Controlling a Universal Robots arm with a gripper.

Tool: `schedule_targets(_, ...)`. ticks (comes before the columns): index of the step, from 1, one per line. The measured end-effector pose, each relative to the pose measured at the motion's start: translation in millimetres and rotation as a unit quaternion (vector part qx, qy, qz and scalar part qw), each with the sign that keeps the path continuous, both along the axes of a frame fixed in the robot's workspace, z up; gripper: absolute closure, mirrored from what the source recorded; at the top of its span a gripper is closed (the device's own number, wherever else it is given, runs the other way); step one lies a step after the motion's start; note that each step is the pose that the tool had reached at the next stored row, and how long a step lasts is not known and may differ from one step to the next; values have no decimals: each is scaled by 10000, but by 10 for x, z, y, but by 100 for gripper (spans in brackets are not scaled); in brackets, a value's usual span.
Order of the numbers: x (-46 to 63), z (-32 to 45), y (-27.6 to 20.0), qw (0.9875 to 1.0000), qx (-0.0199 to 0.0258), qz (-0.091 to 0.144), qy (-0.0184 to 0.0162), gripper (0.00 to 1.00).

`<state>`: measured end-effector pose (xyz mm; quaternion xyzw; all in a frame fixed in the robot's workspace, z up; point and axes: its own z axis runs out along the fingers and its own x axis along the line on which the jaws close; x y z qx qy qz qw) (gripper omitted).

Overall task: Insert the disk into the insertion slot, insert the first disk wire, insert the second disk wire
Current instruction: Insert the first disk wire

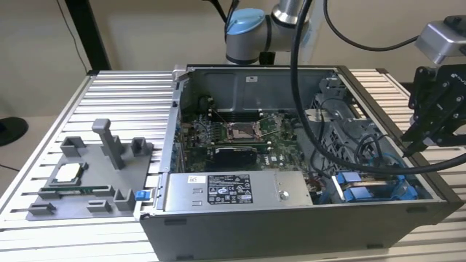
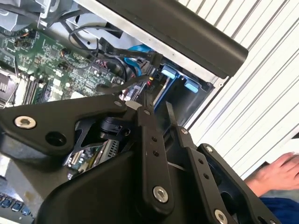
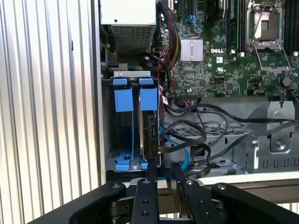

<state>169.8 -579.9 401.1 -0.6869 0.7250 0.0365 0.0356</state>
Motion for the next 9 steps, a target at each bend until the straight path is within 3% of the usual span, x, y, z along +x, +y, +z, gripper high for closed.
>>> schedule_targets(6, 216, -20, 0, 9999, 0, 2, 110, 100)
schedule_targets(9, 302, -33, 0, 9999, 0, 4, 145, 100)
